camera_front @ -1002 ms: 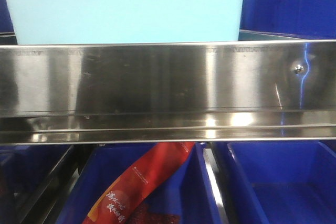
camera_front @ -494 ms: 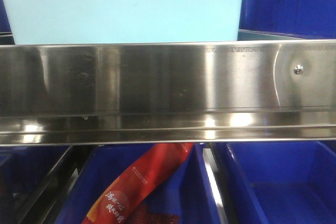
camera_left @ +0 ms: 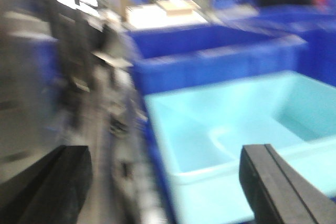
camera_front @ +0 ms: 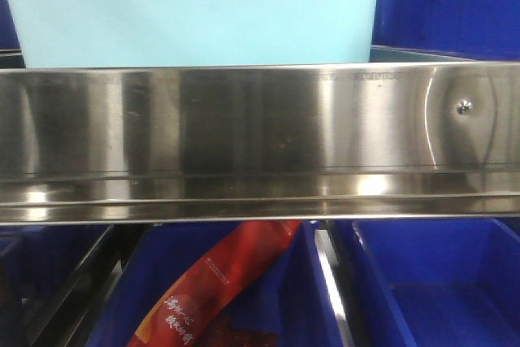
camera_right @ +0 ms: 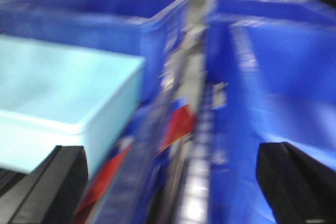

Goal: Fetch blue bin and place on conveyor start
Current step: 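Lift the light-blue bin with both grippers and pull it off the shelf, then hold the bin with both grippers while backing away from the rack, then carry the bin in both grippers while driving to the red conveyor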

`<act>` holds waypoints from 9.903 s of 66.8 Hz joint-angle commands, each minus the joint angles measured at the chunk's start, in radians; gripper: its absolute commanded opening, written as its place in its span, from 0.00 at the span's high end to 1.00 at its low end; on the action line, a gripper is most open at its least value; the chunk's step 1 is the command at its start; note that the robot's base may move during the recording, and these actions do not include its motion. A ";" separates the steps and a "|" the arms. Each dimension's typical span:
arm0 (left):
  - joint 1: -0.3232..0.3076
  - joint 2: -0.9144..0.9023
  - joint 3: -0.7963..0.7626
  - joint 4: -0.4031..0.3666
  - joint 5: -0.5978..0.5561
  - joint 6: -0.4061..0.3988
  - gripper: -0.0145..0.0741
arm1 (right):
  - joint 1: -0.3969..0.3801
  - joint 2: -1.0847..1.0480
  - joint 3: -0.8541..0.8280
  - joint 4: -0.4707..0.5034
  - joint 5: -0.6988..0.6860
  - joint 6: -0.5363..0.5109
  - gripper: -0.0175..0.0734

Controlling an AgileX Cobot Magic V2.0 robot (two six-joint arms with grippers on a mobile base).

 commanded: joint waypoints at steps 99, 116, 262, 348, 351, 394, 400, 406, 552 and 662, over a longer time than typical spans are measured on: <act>0.080 1.088 -0.857 -0.134 0.617 -0.088 0.96 | 0.116 1.156 -0.967 -0.044 0.565 0.256 0.97; 0.080 1.049 -0.857 -0.122 0.641 -0.088 0.96 | 0.116 1.108 -0.967 -0.058 0.575 0.257 0.97; 0.046 0.694 -0.857 -0.135 0.315 -0.088 0.96 | 0.118 0.742 -0.967 -0.198 0.244 0.257 0.97; 0.046 0.694 -0.857 -0.135 0.315 -0.088 0.96 | 0.118 0.742 -0.967 -0.198 0.244 0.257 0.97; 0.046 0.694 -0.857 -0.135 0.315 -0.088 0.96 | 0.118 0.742 -0.967 -0.198 0.244 0.257 0.97; 0.046 0.694 -0.857 -0.135 0.313 -0.088 0.96 | 0.118 0.742 -0.967 -0.198 0.244 0.257 0.97; 0.046 0.694 -0.857 -0.135 0.313 -0.088 0.96 | 0.118 0.742 -0.967 -0.198 0.244 0.257 0.97; 0.046 0.694 -0.857 -0.135 0.313 -0.088 0.96 | 0.118 0.742 -0.967 -0.198 0.244 0.257 0.97; 0.046 0.694 -0.857 -0.135 0.235 -0.088 0.96 | 0.118 0.742 -0.967 -0.196 0.244 0.257 0.97; 0.048 0.694 -0.857 -0.135 0.235 -0.088 0.96 | 0.118 0.742 -0.967 -0.196 0.244 0.257 0.97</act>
